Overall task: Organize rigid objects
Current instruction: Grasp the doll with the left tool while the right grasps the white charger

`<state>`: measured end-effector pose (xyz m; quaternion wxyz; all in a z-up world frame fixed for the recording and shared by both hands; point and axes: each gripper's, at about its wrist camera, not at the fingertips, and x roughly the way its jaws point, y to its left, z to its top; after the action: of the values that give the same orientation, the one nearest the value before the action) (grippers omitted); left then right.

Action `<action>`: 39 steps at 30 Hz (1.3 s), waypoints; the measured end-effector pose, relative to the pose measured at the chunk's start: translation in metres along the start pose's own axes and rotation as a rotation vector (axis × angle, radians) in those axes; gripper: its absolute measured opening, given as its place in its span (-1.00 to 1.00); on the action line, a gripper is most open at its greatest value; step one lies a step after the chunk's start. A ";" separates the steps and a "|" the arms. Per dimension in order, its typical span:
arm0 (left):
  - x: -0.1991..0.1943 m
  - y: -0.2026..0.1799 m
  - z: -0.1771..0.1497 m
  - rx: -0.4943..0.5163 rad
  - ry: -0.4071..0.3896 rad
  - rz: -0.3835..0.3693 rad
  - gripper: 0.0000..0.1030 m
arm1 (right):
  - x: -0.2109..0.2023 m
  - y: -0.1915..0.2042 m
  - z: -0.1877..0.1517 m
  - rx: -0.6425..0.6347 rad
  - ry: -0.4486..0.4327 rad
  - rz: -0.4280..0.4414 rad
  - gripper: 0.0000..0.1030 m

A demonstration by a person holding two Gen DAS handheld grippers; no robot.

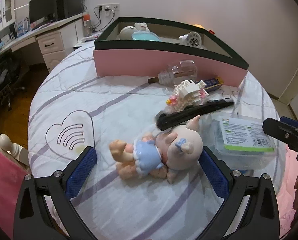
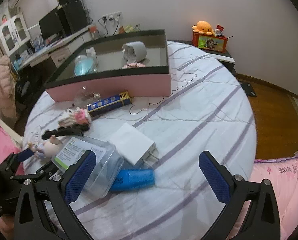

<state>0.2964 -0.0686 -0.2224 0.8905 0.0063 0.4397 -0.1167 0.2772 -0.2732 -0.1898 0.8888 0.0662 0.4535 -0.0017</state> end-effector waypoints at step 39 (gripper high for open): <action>-0.007 0.024 0.006 0.010 -0.028 -0.022 0.52 | 0.035 0.020 0.001 -0.191 0.046 0.017 -0.13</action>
<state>0.3021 -0.0445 -0.2151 0.8952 0.0043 0.4267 -0.1287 0.3003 -0.2519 -0.2151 0.8803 -0.0147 0.4714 0.0507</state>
